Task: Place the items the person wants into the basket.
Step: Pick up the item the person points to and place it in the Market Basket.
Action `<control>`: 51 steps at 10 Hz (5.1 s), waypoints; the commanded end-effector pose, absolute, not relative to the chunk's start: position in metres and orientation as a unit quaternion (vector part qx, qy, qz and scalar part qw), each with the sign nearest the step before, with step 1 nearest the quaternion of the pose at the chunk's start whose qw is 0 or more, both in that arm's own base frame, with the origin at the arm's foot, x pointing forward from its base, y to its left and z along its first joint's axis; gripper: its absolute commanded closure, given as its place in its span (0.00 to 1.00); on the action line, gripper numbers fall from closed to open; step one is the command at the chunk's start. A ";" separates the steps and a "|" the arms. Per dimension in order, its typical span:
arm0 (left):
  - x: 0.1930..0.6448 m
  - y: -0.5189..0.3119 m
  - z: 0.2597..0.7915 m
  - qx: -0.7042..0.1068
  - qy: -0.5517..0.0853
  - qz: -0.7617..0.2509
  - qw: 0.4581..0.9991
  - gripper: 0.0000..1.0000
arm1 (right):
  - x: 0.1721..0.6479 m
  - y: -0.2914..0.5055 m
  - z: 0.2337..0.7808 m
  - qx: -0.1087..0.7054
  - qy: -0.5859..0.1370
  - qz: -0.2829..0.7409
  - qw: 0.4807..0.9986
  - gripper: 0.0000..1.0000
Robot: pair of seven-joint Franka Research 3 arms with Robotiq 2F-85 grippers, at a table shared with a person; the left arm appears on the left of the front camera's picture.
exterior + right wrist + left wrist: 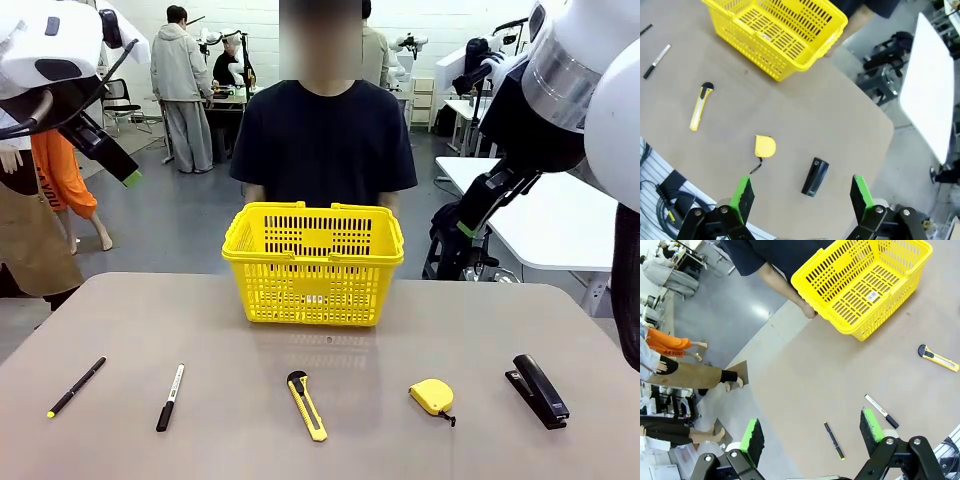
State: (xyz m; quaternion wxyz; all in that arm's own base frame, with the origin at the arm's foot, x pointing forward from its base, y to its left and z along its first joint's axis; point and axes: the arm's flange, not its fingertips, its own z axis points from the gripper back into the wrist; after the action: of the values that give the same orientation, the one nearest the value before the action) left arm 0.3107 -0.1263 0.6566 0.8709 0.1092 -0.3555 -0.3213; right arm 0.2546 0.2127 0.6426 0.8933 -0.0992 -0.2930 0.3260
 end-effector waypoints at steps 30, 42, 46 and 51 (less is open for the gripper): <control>0.246 0.294 0.680 -0.305 -0.452 -0.316 0.776 0.00 | 0.181 -0.223 0.691 0.337 -0.392 0.363 0.775 0.00; 0.246 0.294 0.680 -0.305 -0.452 -0.316 0.776 0.00 | 0.181 -0.223 0.691 0.337 -0.392 0.363 0.775 0.00; 0.246 0.294 0.680 -0.305 -0.452 -0.316 0.776 0.00 | 0.181 -0.223 0.691 0.337 -0.392 0.363 0.775 0.00; 0.246 0.294 0.680 -0.305 -0.452 -0.316 0.776 0.00 | 0.181 -0.223 0.691 0.337 -0.392 0.363 0.775 0.00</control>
State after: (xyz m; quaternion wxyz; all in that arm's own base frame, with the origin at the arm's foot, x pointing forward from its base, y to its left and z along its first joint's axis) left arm 0.2473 0.2924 0.6799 0.7825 -0.3072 -0.4469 -0.3061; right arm 0.1806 -0.2233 0.6888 0.7830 0.3336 -0.3858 0.3559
